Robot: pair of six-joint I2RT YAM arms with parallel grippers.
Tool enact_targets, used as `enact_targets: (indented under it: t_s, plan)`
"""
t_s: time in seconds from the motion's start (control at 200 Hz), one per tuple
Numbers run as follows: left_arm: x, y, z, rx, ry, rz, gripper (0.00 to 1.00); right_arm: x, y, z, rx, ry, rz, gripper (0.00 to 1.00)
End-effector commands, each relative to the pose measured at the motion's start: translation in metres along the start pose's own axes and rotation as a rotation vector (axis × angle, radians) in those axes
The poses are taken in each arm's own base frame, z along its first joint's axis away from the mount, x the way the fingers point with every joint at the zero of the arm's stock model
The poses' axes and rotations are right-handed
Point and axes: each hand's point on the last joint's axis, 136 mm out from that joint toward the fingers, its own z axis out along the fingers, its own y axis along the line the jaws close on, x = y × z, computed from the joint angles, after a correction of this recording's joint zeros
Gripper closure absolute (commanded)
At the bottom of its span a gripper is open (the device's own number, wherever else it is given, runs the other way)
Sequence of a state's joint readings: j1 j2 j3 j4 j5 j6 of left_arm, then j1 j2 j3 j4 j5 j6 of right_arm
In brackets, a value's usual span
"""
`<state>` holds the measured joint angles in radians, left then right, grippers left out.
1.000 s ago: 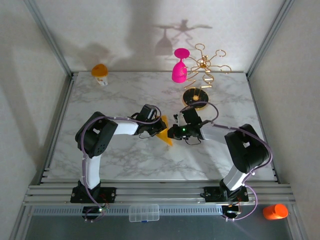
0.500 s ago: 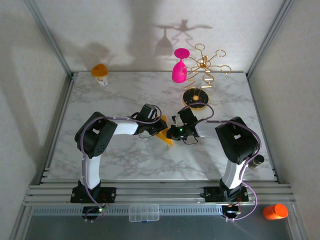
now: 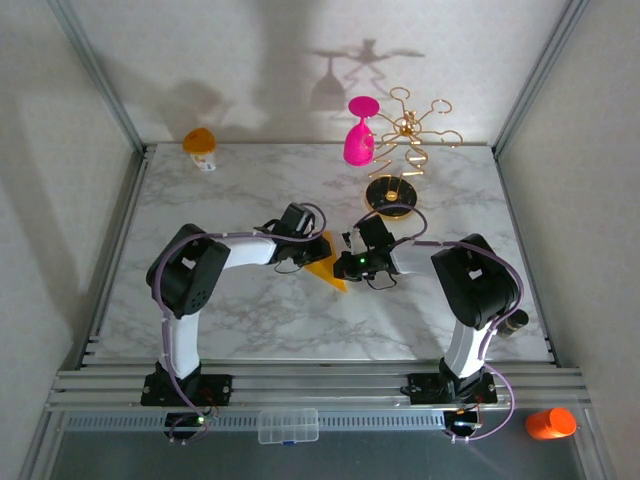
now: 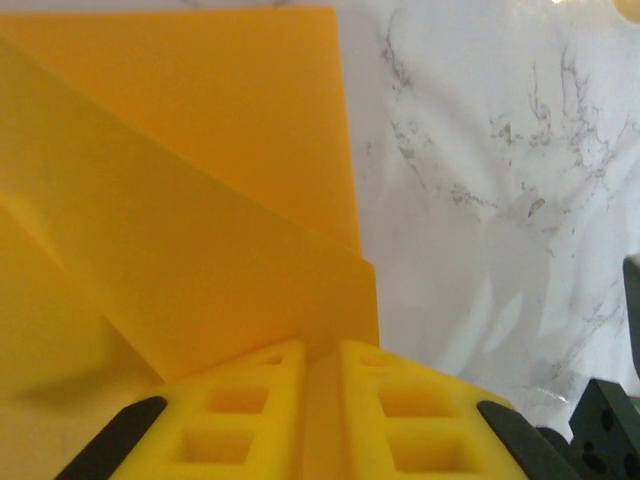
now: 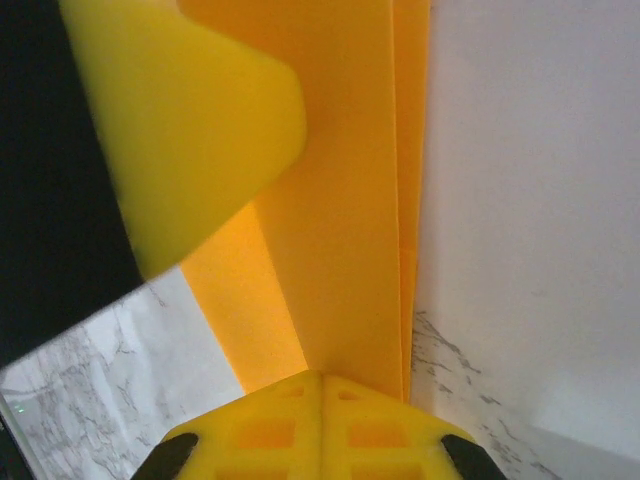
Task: Fold a paper plane with a square sheet of paper (pick it up from the middle)
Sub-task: Fourth fold the wing at the center of the table.
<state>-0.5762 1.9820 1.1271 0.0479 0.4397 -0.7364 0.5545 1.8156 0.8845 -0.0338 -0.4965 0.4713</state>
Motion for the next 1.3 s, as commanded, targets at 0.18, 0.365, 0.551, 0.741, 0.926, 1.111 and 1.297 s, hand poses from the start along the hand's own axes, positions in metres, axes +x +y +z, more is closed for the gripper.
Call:
enact_targets:
  t_s: [0.18, 0.365, 0.551, 0.741, 0.926, 1.111, 1.297]
  plan:
    - [-0.021, 0.041, 0.006, -0.081, -0.017, -0.036, 0.86, 0.079, -0.061, 0.010, 0.199, 0.238, 0.101, 0.98]
    - [-0.036, 0.062, 0.005, -0.099, -0.028, -0.052, 0.86, 0.089, -0.070, 0.011, 0.226, 0.261, 0.116, 0.98]
    - [-0.052, 0.079, 0.001, -0.118, -0.043, -0.054, 0.86, 0.091, -0.074, 0.012, 0.240, 0.270, 0.127, 0.98]
    - [-0.073, 0.097, -0.009, -0.152, -0.070, -0.041, 0.86, 0.096, -0.079, 0.012, 0.261, 0.285, 0.130, 0.99]
    - [-0.093, 0.114, -0.016, -0.190, -0.102, -0.041, 0.86, 0.099, -0.080, 0.012, 0.266, 0.293, 0.131, 0.99]
    - [-0.123, 0.107, -0.028, -0.171, -0.184, -0.076, 0.86, 0.093, -0.076, 0.013, 0.257, 0.282, 0.129, 0.99]
    - [-0.136, 0.066, -0.062, -0.088, -0.264, -0.065, 0.85, 0.078, -0.067, 0.014, 0.235, 0.256, 0.117, 0.99]
